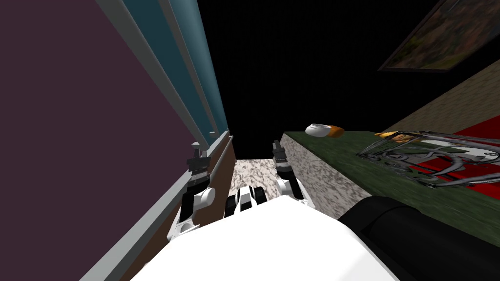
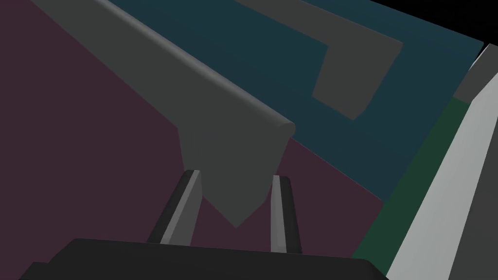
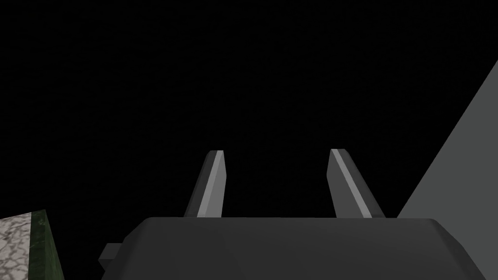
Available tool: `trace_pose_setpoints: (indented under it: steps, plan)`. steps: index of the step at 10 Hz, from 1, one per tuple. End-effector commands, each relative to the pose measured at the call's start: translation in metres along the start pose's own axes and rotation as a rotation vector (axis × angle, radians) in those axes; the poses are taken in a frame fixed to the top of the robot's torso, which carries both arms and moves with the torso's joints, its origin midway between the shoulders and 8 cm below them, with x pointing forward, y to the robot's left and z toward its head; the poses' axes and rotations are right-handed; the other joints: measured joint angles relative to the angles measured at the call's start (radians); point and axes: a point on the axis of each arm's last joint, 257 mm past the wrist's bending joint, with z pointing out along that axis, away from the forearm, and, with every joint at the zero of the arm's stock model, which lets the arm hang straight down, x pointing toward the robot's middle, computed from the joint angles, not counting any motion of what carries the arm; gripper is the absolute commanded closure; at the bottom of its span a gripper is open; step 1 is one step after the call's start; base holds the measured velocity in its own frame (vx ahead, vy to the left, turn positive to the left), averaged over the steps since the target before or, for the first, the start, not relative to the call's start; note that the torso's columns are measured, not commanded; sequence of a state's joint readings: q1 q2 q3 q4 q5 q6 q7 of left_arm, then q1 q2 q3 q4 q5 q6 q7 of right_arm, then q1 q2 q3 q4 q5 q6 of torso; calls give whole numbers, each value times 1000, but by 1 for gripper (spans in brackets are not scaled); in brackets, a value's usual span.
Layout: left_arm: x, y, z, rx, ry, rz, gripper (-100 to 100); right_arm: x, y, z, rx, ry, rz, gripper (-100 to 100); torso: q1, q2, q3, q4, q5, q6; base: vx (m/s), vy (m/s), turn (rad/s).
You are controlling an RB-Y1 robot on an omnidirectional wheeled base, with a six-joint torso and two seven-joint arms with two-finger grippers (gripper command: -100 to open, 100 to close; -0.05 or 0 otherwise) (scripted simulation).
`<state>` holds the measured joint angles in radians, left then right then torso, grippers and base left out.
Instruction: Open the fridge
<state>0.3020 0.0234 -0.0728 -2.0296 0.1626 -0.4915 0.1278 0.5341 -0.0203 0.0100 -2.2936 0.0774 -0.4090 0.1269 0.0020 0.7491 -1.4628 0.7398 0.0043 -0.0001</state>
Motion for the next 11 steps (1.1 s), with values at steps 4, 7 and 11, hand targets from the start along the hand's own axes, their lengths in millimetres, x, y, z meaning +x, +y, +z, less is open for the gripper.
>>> trace_pose_setpoints:
  steps: [4, 7, 11]
  plan:
    - [22, -1, 2, 1, 56, -41, 100, 0, 0, 0, 0, 0, 0, 0, 2, 3, 5, 0, 1, 9, -40, 2, -70]
    - [46, -3, 3, -12, 115, -82, 100, 0, 0, 0, 0, 0, 0, 0, -12, 10, 3, 5, -8, 5, -178, -1, -208]
    - [62, -4, 3, -22, 154, -109, 100, 0, 0, 0, 0, 0, 0, 0, 4, -6, -13, 9, -6, -5, -82, -24, -61]
